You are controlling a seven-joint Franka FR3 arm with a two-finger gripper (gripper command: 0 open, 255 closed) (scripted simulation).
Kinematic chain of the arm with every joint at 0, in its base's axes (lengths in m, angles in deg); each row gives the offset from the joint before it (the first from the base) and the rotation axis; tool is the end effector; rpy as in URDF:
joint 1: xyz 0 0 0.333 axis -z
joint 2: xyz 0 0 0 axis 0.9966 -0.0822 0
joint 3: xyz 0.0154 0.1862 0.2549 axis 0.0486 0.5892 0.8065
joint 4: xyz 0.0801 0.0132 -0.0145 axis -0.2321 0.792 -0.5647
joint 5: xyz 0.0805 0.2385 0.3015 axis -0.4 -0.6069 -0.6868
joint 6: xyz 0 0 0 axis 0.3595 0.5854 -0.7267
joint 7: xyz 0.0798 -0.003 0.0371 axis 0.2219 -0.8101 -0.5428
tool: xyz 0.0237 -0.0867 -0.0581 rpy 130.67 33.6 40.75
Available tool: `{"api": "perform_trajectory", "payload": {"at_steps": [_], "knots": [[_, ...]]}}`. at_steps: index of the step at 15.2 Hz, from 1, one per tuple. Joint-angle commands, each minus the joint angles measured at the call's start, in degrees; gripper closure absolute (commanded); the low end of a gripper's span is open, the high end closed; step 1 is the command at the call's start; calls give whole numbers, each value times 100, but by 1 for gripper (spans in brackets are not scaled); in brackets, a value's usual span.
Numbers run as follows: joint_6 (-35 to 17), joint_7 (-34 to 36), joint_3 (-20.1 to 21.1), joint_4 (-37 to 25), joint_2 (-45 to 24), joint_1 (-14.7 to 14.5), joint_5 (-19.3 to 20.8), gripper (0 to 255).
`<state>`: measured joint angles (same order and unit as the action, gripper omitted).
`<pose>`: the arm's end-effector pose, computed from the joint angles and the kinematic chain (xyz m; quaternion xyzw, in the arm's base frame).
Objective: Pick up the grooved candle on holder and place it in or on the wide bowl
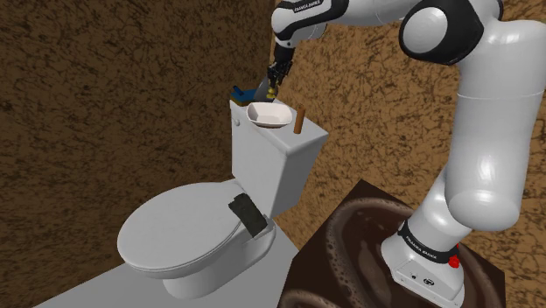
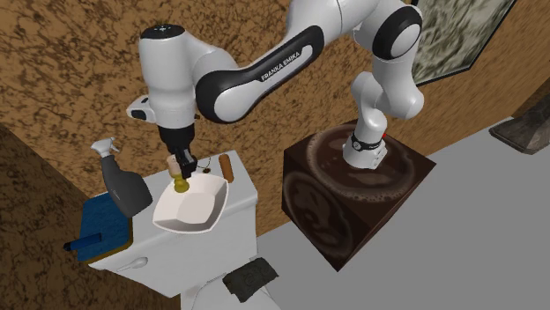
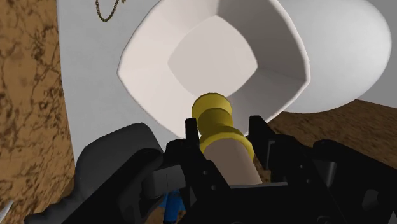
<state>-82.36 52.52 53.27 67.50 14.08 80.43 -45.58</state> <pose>0.6739 -0.1367 0.4565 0.9945 0.0246 0.0979 0.0295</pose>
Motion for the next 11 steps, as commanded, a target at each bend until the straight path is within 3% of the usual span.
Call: {"api": "perform_trajectory", "payload": {"at_steps": [1, 11], "knots": [[-142, -2, 8, 118, -23, -8, -12, 255], [-808, -77, 66, 565, -254, 10, -127, 255]]}}
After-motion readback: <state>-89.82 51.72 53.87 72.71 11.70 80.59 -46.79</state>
